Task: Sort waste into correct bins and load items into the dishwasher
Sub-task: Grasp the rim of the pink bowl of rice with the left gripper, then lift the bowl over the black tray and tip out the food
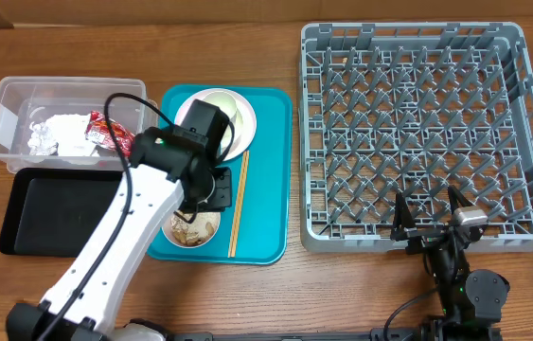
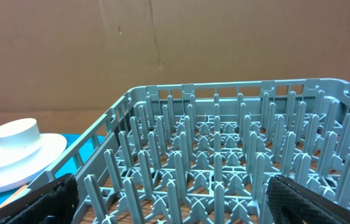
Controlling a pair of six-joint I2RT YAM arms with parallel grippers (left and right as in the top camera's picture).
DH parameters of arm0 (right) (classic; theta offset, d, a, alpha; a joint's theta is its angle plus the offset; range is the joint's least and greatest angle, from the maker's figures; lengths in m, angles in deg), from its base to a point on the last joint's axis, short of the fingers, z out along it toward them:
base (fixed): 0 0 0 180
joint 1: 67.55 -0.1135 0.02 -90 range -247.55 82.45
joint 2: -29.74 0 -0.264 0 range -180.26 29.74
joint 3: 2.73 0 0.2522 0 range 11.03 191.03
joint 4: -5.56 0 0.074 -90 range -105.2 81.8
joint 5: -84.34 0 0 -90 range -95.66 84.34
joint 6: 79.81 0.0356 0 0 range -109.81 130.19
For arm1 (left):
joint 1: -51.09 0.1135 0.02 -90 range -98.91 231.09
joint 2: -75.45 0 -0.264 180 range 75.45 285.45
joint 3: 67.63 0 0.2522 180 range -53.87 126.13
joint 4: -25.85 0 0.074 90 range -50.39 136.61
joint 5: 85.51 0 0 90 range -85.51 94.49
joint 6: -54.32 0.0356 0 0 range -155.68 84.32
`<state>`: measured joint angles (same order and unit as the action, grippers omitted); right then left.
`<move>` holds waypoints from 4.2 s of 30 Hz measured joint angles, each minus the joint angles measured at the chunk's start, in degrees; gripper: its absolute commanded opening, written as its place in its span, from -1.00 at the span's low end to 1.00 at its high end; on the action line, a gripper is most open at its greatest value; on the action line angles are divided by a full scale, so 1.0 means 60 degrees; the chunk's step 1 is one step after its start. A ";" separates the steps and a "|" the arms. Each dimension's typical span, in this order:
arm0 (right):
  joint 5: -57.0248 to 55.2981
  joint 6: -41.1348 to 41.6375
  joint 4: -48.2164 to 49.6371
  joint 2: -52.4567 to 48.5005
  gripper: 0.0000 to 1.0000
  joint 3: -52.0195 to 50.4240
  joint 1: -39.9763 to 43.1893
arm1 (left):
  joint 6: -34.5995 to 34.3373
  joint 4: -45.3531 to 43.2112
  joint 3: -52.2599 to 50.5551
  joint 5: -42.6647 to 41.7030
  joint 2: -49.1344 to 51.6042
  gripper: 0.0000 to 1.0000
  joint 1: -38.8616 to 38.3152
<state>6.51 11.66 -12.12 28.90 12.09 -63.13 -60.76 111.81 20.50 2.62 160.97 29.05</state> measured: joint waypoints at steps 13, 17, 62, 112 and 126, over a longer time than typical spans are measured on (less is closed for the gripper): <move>0.0004 0.0004 0.0000 0.0000 1.00 0.0000 -0.0004 | -0.0069 -0.0627 -0.0255 0.0040 0.1195 -0.54 0.0000; 0.0000 0.0004 0.0000 0.0000 1.00 0.0000 -0.0004 | -0.0080 -0.0867 -0.0535 0.0069 0.1756 -0.52 0.0000; 0.0004 0.0004 0.0004 0.0000 1.00 0.0000 0.0000 | -0.0117 -0.1140 -0.0729 0.0138 0.3359 -0.92 0.0000; 0.0004 0.0004 0.0000 0.0000 1.00 0.0000 -0.0004 | 0.2772 -0.1133 0.0200 -0.3566 -0.0769 -0.92 0.9184; 0.0004 0.0007 0.0000 0.0000 1.00 0.0000 -0.0004 | 0.3894 -0.4543 -0.2827 -0.7559 -0.0769 -0.92 1.1963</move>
<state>6.53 11.71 -12.12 28.90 12.09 -63.15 -37.40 84.56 3.53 -42.74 156.35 100.83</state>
